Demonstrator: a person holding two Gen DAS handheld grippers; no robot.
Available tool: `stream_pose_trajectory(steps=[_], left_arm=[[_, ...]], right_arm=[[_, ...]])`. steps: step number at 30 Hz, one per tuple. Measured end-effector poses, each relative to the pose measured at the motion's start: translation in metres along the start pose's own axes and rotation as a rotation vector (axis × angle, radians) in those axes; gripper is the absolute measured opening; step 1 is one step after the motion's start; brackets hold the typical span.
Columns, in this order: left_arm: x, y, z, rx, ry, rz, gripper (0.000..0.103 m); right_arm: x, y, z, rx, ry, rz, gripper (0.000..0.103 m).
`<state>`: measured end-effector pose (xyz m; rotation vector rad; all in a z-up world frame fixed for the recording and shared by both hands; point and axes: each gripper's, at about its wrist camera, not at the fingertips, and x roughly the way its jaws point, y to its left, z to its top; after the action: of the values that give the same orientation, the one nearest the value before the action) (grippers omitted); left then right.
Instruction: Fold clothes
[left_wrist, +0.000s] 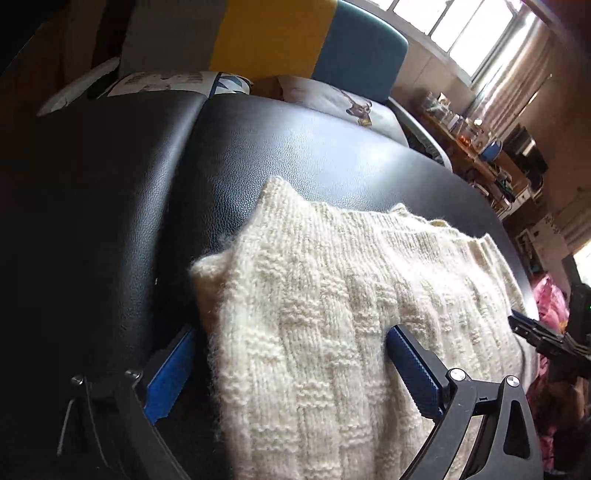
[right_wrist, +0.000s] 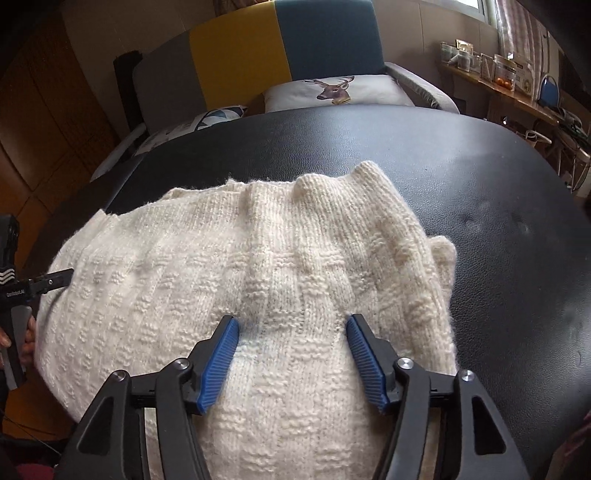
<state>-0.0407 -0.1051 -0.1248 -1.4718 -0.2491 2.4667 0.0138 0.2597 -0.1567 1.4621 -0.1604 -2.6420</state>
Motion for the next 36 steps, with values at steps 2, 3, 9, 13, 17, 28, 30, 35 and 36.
stream_pose_trajectory(steps=[2, 3, 9, 13, 17, 28, 30, 35, 36], left_arm=[[0.002, -0.004, 0.004, 0.034, 0.018, 0.019, 0.100], [0.001, -0.004, 0.005, 0.040, 0.020, 0.020, 0.100], [-0.017, 0.010, -0.006, 0.011, 0.028, -0.100, 0.100], [-0.038, 0.052, -0.022, -0.151, 0.022, -0.376, 0.100], [-0.045, 0.087, -0.035, -0.292, 0.010, -0.517, 0.099], [-0.017, 0.067, -0.016, -0.200, 0.001, -0.474, 0.092], [-0.017, 0.058, -0.013, -0.128, -0.008, -0.412, 0.092], [-0.011, 0.041, -0.018, -0.031, 0.007, -0.389, 0.091], [-0.007, 0.040, -0.016, -0.057, 0.022, -0.433, 0.089]], right_arm=[[0.001, 0.004, 0.000, -0.004, 0.008, -0.019, 0.070], [0.001, 0.005, 0.001, -0.001, 0.013, -0.021, 0.070], [-0.001, 0.005, -0.002, -0.001, 0.035, 0.020, 0.073], [0.000, 0.007, -0.002, -0.021, 0.034, 0.028, 0.076], [0.003, 0.006, -0.001, -0.024, 0.033, 0.038, 0.077], [0.004, 0.005, -0.004, -0.034, 0.012, 0.079, 0.078], [0.004, 0.004, -0.004, -0.036, 0.008, 0.089, 0.079], [0.006, 0.009, -0.002, -0.055, 0.000, 0.097, 0.085], [0.007, 0.009, -0.002, -0.055, -0.004, 0.097, 0.085]])
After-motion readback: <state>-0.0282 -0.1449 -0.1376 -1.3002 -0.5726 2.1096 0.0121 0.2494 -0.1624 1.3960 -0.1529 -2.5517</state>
